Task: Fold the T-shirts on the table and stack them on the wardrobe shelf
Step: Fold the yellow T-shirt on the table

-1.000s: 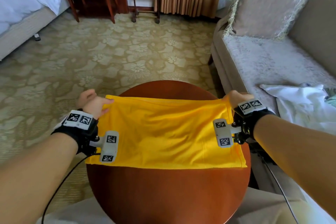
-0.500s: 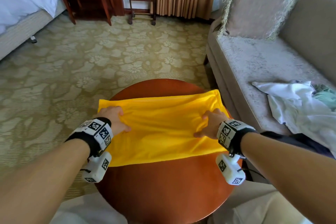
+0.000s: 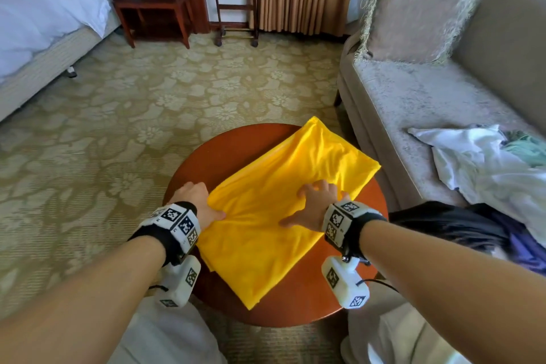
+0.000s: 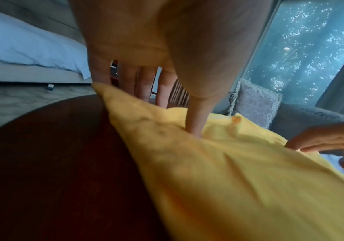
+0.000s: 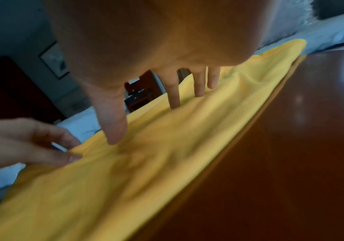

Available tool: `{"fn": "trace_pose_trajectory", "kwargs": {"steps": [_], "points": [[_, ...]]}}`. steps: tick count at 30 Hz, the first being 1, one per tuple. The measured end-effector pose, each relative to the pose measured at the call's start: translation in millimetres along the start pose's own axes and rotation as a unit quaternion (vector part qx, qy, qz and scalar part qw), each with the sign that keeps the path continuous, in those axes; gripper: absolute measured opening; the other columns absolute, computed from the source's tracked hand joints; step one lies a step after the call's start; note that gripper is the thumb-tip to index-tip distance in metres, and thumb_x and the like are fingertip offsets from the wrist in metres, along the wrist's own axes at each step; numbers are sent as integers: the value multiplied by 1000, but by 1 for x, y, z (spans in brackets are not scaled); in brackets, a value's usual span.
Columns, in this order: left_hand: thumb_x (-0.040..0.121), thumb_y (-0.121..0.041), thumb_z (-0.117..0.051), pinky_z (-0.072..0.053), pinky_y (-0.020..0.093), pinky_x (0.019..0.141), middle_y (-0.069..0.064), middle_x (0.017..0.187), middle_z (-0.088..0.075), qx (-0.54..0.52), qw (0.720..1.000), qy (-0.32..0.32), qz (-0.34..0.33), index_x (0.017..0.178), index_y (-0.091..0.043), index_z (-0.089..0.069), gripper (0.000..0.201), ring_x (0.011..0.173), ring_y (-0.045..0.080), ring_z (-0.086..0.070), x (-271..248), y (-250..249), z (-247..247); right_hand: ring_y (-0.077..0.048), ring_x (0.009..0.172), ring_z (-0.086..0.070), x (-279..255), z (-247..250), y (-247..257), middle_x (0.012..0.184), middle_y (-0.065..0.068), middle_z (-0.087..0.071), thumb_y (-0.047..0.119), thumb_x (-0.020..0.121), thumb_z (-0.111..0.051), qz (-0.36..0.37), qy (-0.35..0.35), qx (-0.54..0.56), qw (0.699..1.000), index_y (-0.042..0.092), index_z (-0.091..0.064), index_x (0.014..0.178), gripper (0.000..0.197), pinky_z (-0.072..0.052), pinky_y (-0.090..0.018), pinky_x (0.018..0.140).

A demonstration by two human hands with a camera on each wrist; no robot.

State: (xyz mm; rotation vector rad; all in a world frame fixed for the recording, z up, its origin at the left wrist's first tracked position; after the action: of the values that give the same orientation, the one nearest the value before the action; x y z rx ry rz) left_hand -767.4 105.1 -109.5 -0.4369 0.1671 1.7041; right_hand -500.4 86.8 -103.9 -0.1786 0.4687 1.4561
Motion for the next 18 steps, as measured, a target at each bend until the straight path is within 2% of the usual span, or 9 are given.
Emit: {"fn": "trace_pose_trajectory", "kwargs": {"steps": [3, 6, 8, 10, 12, 15, 17, 18], "points": [[79, -53, -72, -53, 37, 81, 2, 108, -53, -28, 999, -29, 9, 110, -19, -53, 50, 96, 22, -55, -25, 1, -4, -32, 147, 4, -14, -23, -3, 160, -3, -2, 66, 69, -69, 17, 14, -69, 997, 42, -26, 146, 91, 3, -63, 112], [77, -50, -75, -54, 34, 73, 5, 100, -58, -50, 998, -13, 34, 98, -13, -60, 46, 89, 23, -59, -39, -1, -12, -36, 147, 10, -21, -19, -24, 161, -10, 8, 51, 84, -62, -37, 3, -93, 995, 39, -15, 151, 83, 7, -62, 113], [75, -49, -78, -53, 34, 69, 10, 97, -63, -76, 996, 24, 45, 95, -9, -65, 47, 90, 25, -62, -52, -5, -22, -37, 147, 1, -31, -11, -41, 160, -14, 1, 42, 88, -59, -86, -9, -70, 994, 29, -17, 151, 77, 0, -60, 115], [75, -48, -79, -53, 32, 65, 11, 95, -66, -110, 991, 58, 51, 98, -5, -66, 51, 88, 25, -65, -63, -10, -35, -37, 142, -18, -46, -6, -57, 153, -14, -18, 42, 87, -59, -131, -18, -23, 991, 22, -26, 146, 71, -17, -55, 115], [75, -47, -78, -56, 32, 67, 12, 94, -67, -145, 985, 74, 57, 104, -1, -66, 56, 84, 26, -66, -75, -17, -46, -35, 132, -31, -62, -6, -70, 143, -13, -31, 42, 87, -58, -180, -22, 22, 983, 17, -31, 143, 68, -32, -48, 109], [69, -55, -79, -60, 35, 68, 15, 89, -68, -205, 973, 89, 65, 105, 0, -65, 67, 77, 28, -68, -93, -31, -62, -33, 123, -39, -82, -17, -90, 132, -13, -34, 45, 84, -61, -255, -13, 79, 964, 13, -33, 135, 66, -41, -42, 101], [66, -58, -80, -56, 28, 52, 16, 85, -68, -223, 967, 105, 65, 105, 2, -62, 74, 59, 23, -66, -108, -41, -70, -31, 122, -40, -97, -29, -99, 126, -14, -35, 45, 82, -63, -278, 7, 129, 952, 10, -34, 128, 65, -42, -39, 99], [67, -57, -80, -49, 24, 43, 15, 79, -68, -220, 967, 111, 67, 103, 2, -61, 71, 47, 19, -63, -113, -45, -72, -31, 125, -41, -99, -36, -97, 130, -15, -38, 41, 87, -60, -259, 30, 145, 954, 8, -36, 134, 62, -40, -38, 100]]}}
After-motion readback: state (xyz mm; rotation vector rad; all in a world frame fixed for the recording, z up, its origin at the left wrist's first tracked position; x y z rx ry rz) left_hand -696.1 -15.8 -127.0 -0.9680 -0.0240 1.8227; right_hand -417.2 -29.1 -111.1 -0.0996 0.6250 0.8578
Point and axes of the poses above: each hand's wrist, its own x-axis towards the middle knuckle, its own z-axis out of the back of the hand, y = z × x, the point moved 8 cm from there along x, towards the middle knuckle
